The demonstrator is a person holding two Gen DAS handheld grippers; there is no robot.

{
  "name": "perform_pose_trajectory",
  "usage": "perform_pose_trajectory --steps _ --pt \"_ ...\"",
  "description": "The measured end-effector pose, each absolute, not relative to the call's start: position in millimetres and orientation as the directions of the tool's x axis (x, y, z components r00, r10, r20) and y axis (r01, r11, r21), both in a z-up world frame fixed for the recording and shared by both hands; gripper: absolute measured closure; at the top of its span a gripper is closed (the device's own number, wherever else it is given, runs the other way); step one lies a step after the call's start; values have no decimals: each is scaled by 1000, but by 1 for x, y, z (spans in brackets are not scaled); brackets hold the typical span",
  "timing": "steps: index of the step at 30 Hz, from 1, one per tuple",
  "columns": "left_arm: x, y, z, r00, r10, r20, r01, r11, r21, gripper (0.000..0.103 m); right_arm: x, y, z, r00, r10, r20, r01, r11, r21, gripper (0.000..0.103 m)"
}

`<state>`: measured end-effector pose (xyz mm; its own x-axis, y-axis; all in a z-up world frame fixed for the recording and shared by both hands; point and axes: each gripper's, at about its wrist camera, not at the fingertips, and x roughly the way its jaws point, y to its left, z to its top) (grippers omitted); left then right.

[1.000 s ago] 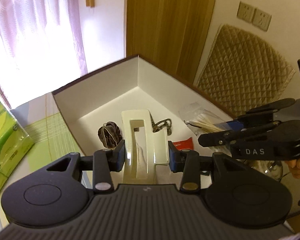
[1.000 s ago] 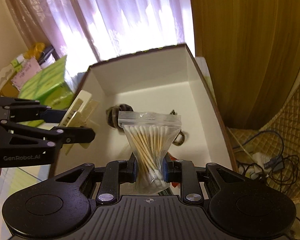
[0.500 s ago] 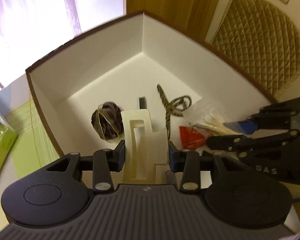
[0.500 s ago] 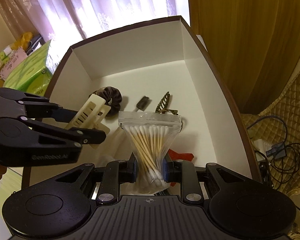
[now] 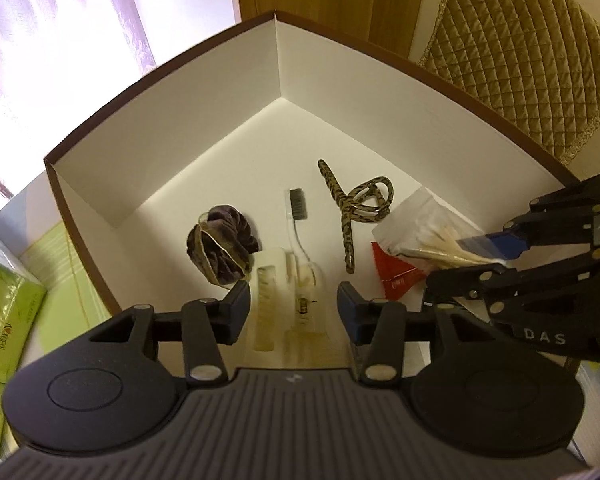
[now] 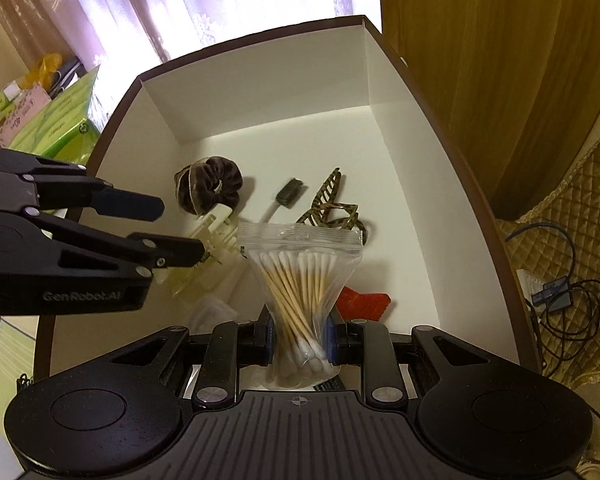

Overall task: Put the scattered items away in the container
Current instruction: 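Open both grippers to drop the swab bag and clip holder into the shoebox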

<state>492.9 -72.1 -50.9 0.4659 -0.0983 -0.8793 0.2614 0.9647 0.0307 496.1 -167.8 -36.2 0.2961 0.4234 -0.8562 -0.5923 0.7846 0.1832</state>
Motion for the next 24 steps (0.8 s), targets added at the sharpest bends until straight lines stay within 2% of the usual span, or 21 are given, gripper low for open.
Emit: perform_pose_trajectory --steps 8,9,10,11,13,24 --pt "488 -62 -43 483 -97 -870 219 976 13 56 495 -162 -35 300 416 -858 -611 775 162 76" --pt "487 -61 -42 486 -98 -869 215 977 10 56 494 -161 -35 294 418 -859 -617 770 164 67" --pt "485 -60 -41 489 -102 -866 213 977 5 56 493 -161 -34 301 413 -860 -617 772 155 26" --pt "484 -59 -39 492 -107 -864 212 977 0 56 490 -161 -31 332 412 -848 -613 778 138 6" --pt "482 -58 -36 498 -109 -860 209 978 -3 56 483 -160 -25 346 451 -823 -645 751 141 6" --pt "471 -61 -26 518 -109 -848 211 978 3 52 470 -165 -16 314 453 -834 -657 738 154 6"
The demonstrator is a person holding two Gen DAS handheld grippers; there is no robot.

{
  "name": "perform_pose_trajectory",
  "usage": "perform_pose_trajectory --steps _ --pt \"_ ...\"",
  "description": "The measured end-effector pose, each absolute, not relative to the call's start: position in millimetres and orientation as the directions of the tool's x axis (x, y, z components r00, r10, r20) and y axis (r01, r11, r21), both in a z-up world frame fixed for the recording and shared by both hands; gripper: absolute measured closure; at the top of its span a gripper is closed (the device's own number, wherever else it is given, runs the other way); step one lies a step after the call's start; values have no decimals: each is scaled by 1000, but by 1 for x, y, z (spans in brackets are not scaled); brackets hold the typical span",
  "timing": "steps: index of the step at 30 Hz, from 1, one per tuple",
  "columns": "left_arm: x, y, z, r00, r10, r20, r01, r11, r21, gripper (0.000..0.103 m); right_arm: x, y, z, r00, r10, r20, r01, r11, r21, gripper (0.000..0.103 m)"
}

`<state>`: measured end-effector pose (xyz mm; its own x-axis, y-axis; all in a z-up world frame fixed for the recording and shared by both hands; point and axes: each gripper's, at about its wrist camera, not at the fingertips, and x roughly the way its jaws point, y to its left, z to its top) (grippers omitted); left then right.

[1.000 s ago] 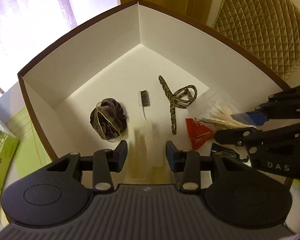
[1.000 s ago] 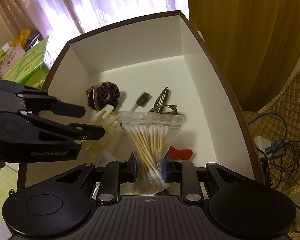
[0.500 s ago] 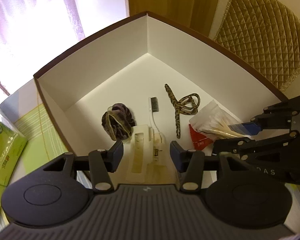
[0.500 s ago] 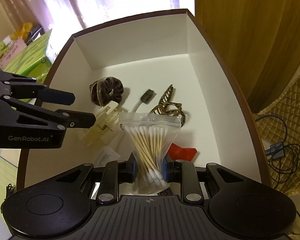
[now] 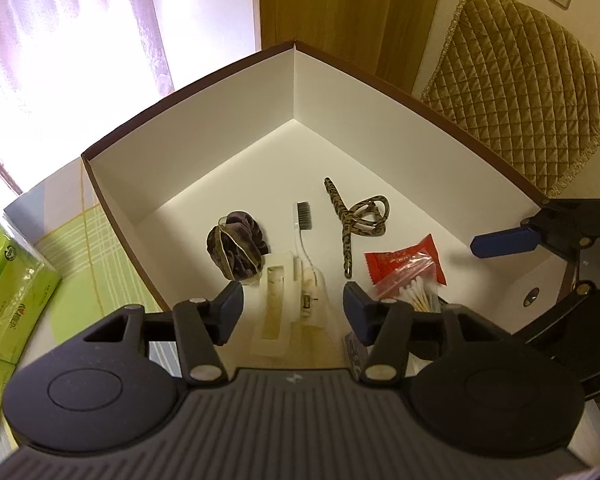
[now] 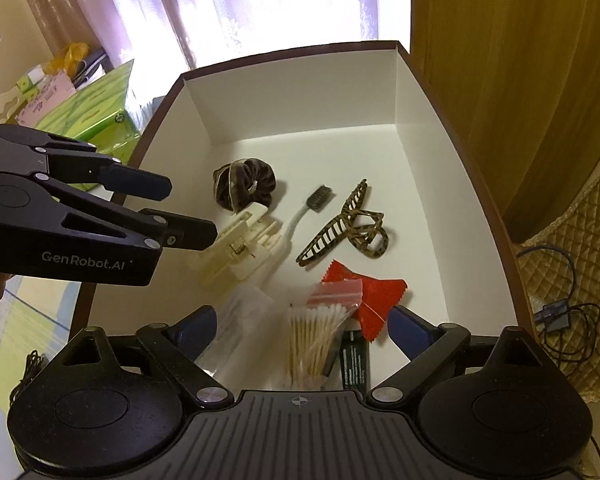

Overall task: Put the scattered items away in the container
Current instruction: 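Open both grippers to drop the swab bag and clip holder into the shoebox, then withdraw both grippers from the shoebox toward the cable and pill bottle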

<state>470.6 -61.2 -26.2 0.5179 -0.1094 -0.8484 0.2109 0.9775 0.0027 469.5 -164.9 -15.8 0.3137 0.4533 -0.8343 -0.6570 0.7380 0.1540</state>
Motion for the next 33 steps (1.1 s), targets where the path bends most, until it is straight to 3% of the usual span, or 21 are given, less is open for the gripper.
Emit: perform_pose_trajectory --steps 22,33 --pt "400 -65 12 611 -69 -789 147 989 27 14 398 -179 21 484 473 -736 -660 750 47 6" --pt "327 -41 33 662 -36 -748 11 999 -38 8 358 -185 40 509 499 -701 -628 772 94 6"
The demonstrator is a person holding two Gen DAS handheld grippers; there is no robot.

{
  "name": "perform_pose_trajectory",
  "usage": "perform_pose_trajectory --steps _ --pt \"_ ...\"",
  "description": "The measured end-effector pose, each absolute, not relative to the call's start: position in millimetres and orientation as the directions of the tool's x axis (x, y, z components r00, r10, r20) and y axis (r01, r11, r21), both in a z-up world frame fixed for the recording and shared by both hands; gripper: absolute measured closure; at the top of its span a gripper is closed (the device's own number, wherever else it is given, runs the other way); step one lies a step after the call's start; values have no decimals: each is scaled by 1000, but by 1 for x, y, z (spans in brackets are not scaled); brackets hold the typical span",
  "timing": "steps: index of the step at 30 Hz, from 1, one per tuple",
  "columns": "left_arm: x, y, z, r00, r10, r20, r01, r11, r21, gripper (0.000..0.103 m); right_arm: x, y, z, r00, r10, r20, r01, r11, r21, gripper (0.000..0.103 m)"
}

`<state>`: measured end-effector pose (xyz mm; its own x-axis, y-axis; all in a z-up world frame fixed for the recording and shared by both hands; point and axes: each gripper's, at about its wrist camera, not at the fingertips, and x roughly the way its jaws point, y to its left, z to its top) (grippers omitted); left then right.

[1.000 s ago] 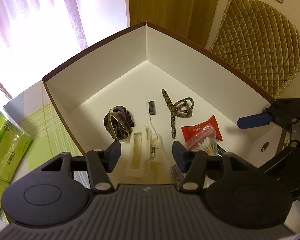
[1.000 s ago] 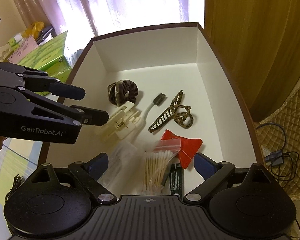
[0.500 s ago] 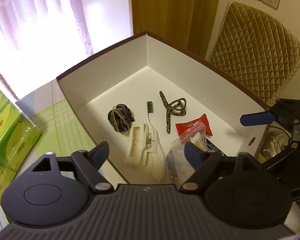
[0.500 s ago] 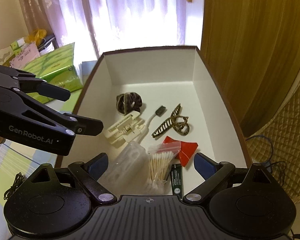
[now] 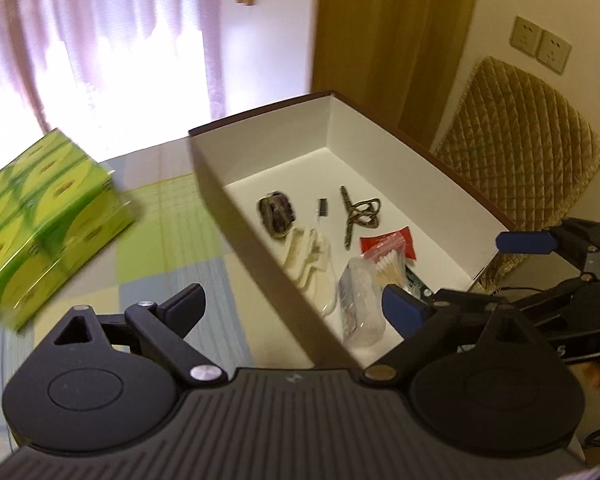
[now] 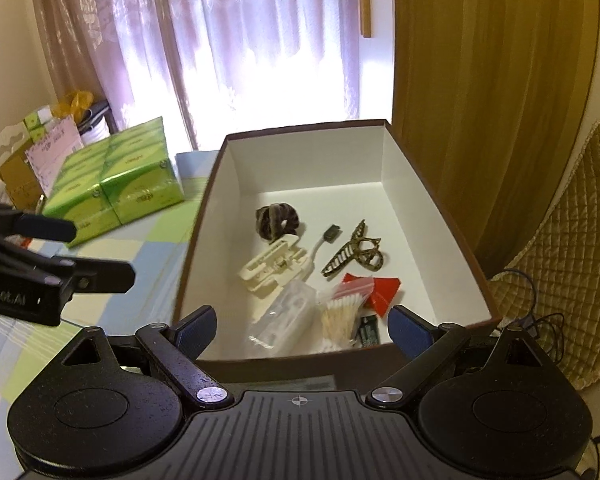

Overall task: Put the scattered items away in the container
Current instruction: 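Withdraw both grippers from the shoebox toward the cable and pill bottle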

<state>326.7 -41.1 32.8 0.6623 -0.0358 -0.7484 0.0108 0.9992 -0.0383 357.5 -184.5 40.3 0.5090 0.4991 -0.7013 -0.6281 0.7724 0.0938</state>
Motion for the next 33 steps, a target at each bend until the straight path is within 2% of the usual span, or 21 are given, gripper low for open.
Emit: perform_pose_trajectory --steps 9,15,28,33 --pt "272 -26 35 669 33 -743 -48 999 1 3 317 -176 44 500 500 -707 -629 771 101 6" --pt "238 -11 19 630 44 -775 -76 997 -6 1 287 -165 35 468 501 -728 -642 759 110 6" --pt "157 30 -34 505 103 -857 -178 984 14 1 239 -144 -25 323 485 -812 -655 734 178 6" --pt "146 43 -47 498 115 -859 -198 980 17 2 231 -131 -48 289 492 -821 -672 716 192 6"
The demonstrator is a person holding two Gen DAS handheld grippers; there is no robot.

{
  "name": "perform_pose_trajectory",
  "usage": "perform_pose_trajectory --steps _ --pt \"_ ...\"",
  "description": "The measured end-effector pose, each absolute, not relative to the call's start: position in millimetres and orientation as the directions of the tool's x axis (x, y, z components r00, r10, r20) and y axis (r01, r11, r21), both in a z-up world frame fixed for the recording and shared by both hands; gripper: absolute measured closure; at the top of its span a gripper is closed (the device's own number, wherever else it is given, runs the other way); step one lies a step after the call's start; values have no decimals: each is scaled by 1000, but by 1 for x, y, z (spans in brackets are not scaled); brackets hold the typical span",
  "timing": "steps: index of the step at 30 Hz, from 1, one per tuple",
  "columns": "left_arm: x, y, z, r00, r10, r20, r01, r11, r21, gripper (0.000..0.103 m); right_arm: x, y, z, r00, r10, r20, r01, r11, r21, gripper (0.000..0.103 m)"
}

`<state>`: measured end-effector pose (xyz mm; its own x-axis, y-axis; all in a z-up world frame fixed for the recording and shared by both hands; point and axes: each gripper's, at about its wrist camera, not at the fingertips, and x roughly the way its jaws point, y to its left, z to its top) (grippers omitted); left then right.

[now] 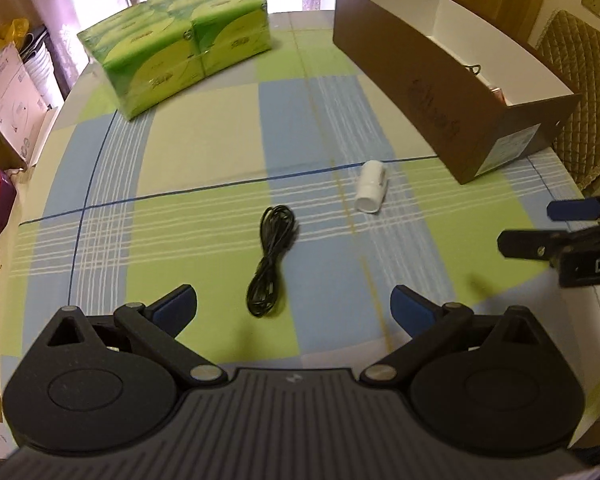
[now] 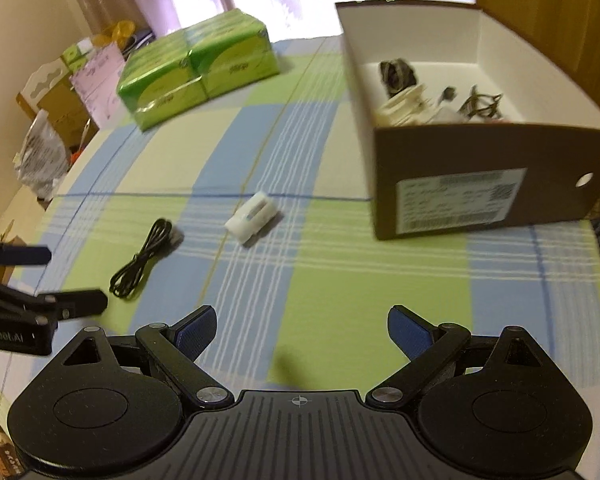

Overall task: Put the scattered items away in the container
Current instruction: 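Withdraw both grippers from the shoebox toward the cable and pill bottle, then grasp the black USB cable with the left gripper while the right grasps the white pill bottle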

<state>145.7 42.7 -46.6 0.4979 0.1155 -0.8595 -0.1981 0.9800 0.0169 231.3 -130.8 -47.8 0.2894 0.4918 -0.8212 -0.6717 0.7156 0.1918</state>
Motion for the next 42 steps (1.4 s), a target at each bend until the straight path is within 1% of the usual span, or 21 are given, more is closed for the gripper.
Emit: perform_pose_trajectory --steps 5,7,8,11,13,15,17,18,22,23,24,27,30,33,42 --pt "147 50 -52 524 118 -843 -176 984 28 4 228 -118 -66 267 499 -824 -696 691 193 6" --pt "148 52 -56 532 111 -840 -160 987 29 8 232 -115 -71 262 505 -823 -700 687 198 6" --pt "149 53 -58 534 108 -839 -153 988 30 8 233 -114 -73 260 506 -822 -700 685 200 6" --pt "155 56 -65 532 100 -841 -135 990 32 18 239 -109 -78 253 507 -824 -698 685 207 6" --pt "160 60 -70 531 84 -843 -117 993 25 29 243 -105 -81 247 506 -827 -698 684 210 6" --pt "165 62 -75 529 70 -845 -99 995 20 35 246 -102 -83 242 506 -828 -699 682 213 6" --pt "172 65 -81 526 60 -848 -82 996 20 36 249 -98 -86 234 508 -829 -704 677 216 6" --pt "176 66 -83 523 55 -851 -75 997 18 39 250 -95 -86 229 510 -829 -707 673 218 6" --pt "190 72 -95 495 34 -869 -51 999 10 64 251 -85 -90 213 515 -830 -724 654 219 6" --pt "192 73 -98 488 34 -872 -47 999 12 66 251 -82 -92 211 515 -831 -728 650 218 6" --pt "194 74 -100 483 36 -875 -48 999 15 71 250 -80 -93 207 518 -830 -733 644 218 6" --pt "197 81 -108 466 47 -883 -69 997 17 90 249 -72 -95 203 526 -826 -751 625 213 6" --pt "197 96 -109 477 89 -874 -162 987 11 91 248 -65 -98 206 528 -824 -768 609 198 6" --pt "200 109 -109 474 103 -874 -219 976 -4 91 249 -58 -100 219 536 -815 -786 592 178 6" --pt "208 126 -111 472 79 -878 -252 966 -49 90 256 -35 -113 315 563 -764 -835 548 59 6"
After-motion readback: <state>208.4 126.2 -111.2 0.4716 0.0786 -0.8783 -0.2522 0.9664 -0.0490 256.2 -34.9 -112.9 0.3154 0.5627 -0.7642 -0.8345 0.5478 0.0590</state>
